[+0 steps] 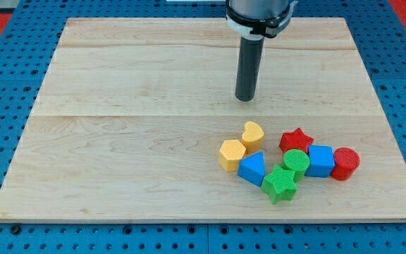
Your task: Move green blocks slightly up
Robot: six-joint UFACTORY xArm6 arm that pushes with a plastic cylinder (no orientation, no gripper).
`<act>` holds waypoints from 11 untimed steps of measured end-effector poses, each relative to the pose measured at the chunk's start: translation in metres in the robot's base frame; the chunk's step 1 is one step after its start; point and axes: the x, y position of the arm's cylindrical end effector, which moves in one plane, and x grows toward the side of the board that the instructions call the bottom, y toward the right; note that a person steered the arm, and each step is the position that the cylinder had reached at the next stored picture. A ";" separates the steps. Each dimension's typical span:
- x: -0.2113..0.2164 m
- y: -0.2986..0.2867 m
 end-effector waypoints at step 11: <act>0.179 0.223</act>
